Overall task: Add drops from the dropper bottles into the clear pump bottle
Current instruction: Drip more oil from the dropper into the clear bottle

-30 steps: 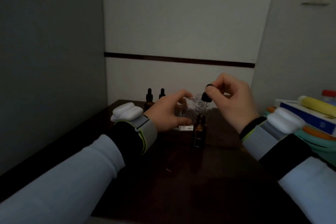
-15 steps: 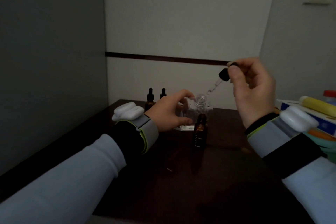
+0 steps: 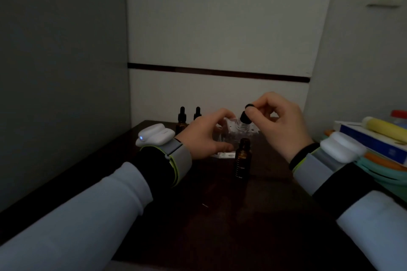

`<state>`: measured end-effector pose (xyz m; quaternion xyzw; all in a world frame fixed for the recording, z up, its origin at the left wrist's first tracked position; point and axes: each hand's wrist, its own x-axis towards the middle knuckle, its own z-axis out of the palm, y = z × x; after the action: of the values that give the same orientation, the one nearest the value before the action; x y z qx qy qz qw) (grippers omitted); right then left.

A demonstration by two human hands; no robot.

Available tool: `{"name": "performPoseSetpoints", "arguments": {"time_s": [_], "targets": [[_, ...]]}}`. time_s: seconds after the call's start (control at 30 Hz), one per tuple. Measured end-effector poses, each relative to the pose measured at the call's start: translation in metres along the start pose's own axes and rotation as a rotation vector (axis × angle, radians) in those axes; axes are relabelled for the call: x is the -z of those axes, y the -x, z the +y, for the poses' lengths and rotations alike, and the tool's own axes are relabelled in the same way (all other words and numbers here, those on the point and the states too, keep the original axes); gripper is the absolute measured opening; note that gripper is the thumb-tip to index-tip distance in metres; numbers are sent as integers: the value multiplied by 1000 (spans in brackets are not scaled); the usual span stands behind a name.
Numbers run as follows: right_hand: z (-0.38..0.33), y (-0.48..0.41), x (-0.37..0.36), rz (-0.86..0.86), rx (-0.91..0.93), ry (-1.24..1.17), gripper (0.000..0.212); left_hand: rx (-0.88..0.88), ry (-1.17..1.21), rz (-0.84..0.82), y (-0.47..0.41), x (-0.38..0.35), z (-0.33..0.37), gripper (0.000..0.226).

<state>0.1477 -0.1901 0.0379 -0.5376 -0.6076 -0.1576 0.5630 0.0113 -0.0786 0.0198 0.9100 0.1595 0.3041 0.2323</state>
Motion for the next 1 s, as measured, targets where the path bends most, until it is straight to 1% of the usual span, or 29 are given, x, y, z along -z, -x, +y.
{"name": "performPoseSetpoints", "arguments": {"time_s": [0.1, 0.2, 0.47, 0.6, 0.8, 0.87, 1.0], "targets": [[-1, 1, -1, -23, -11, -16, 18, -1, -7, 1, 0, 0, 0, 57], [-1, 1, -1, -17, -22, -24, 24, -1, -2, 1, 0, 0, 0, 56], [-4, 1, -1, -11, -35, -27, 24, 1, 2, -8, 0, 0, 1, 56], [-4, 2, -1, -20, -40, -29, 20, -1, -19, -9, 0, 0, 1, 56], [-4, 1, 0, -9, -32, -18, 25, -10, -37, 3, 2, 0, 3, 52], [-5, 1, 0, 56, -25, -59, 23, -29, -70, 24, 3, -2, 3, 51], [-13, -4, 7, 304, 37, -189, 22, -66, -172, 99, 3, -5, 0, 50]]}}
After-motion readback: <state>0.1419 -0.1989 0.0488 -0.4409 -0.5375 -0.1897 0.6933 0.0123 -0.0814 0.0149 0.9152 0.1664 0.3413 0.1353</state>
